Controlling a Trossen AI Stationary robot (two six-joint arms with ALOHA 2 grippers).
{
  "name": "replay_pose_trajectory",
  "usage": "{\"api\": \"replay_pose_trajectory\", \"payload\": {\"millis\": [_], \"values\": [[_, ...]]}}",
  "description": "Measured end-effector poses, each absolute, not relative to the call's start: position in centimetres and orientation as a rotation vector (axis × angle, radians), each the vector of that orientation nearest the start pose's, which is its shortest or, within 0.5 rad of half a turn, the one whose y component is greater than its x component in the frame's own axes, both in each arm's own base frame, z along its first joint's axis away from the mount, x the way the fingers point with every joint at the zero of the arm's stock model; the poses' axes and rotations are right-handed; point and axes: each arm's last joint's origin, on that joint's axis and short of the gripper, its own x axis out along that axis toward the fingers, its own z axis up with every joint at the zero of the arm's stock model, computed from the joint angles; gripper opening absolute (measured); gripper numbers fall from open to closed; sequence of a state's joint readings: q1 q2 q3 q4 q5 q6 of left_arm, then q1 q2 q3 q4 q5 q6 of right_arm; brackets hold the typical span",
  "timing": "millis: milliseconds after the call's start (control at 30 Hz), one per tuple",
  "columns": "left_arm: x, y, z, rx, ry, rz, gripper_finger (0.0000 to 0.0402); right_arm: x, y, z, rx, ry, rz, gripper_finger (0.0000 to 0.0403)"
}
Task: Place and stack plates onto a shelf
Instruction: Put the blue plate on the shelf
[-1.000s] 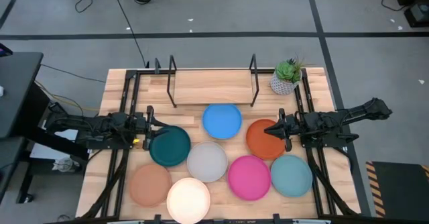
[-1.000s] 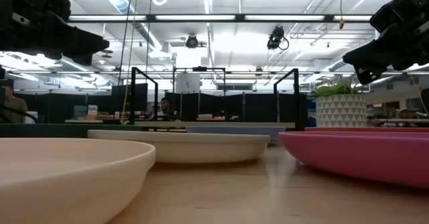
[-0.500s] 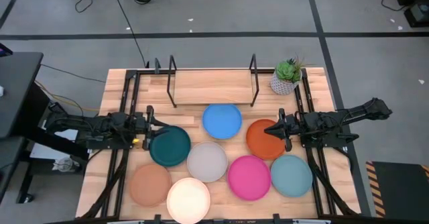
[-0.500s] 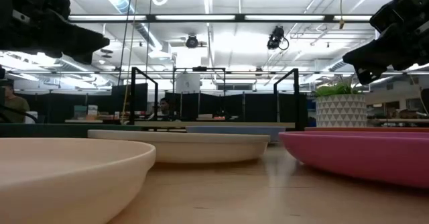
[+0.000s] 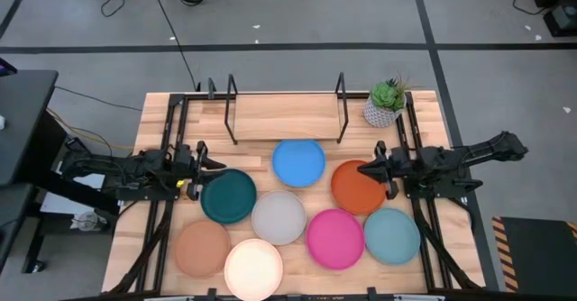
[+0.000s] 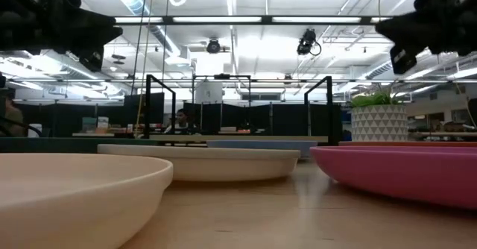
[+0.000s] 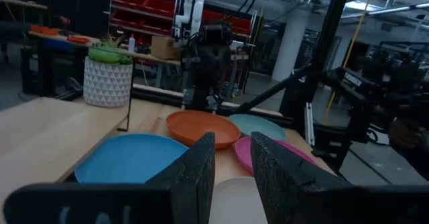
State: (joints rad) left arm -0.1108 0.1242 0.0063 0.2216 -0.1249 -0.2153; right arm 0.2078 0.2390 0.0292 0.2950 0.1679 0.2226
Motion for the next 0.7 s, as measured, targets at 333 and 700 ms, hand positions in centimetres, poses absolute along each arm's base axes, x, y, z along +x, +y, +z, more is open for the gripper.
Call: {"api": "replay_pose_trajectory", "payload": {"millis": [333,700], "values": [[10.3,-0.8,18.6,-0.165,-0.194,0.001,0.0103,14.6,2.3,20.6,-0.002,0.165,0.011,0.0029],[10.2,-0.8,19.0,-0.173,-0.236,0.001,0.0103,21.8,3.5,20.4,-0.229,0.498,0.052,0.0045]]}}
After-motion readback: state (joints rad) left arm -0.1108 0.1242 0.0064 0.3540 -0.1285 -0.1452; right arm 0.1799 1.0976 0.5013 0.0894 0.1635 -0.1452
